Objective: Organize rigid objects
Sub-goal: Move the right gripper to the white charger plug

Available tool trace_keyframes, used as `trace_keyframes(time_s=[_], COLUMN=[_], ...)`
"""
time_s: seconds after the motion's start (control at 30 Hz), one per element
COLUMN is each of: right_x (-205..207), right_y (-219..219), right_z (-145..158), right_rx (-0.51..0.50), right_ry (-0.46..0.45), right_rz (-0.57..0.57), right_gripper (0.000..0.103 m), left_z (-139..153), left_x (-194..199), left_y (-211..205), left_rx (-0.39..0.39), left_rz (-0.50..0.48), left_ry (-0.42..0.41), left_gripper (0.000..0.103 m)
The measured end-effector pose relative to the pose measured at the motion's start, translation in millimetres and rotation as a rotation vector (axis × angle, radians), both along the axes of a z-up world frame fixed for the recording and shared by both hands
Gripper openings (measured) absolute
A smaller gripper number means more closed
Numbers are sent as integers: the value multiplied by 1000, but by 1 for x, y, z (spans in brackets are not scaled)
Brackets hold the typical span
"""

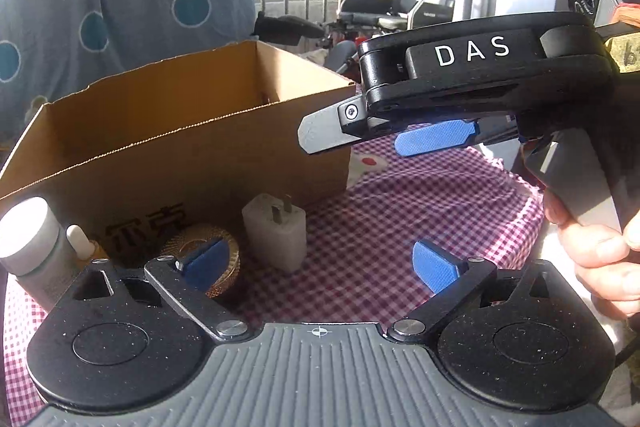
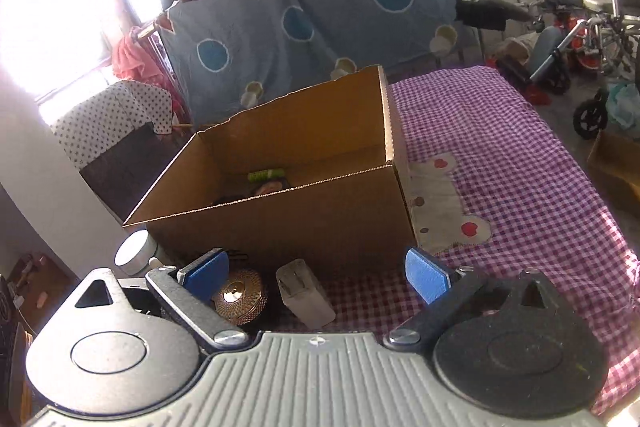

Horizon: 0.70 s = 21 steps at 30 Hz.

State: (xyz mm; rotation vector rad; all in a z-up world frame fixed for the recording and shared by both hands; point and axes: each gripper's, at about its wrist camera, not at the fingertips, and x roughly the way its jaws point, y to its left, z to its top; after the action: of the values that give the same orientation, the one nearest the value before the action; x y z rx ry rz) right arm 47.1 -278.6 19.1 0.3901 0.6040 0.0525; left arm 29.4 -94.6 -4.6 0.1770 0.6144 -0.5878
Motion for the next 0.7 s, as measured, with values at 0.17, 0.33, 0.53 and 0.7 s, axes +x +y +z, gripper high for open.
trace_keyframes(time_s=[0.17, 0.33, 0.53, 0.7], right_x=[22, 38, 54, 50], right_y=[-12, -19, -22, -23], right_z=[-20, -37, -51, -55], right_rx=[129, 223, 283, 313], right_ry=[57, 93, 144, 169], right_rz=[26, 47, 61, 44], right_gripper=[65, 51, 34, 31], left_z=[-7, -8, -10, -15], left_x=[13, 23, 33, 39], left_y=[-9, -8, -11, -11], left_rx=[29, 36, 43, -2], left_rz=[14, 59, 83, 84], left_ry=[50, 76, 117, 165], left_gripper=[69, 63, 56, 51])
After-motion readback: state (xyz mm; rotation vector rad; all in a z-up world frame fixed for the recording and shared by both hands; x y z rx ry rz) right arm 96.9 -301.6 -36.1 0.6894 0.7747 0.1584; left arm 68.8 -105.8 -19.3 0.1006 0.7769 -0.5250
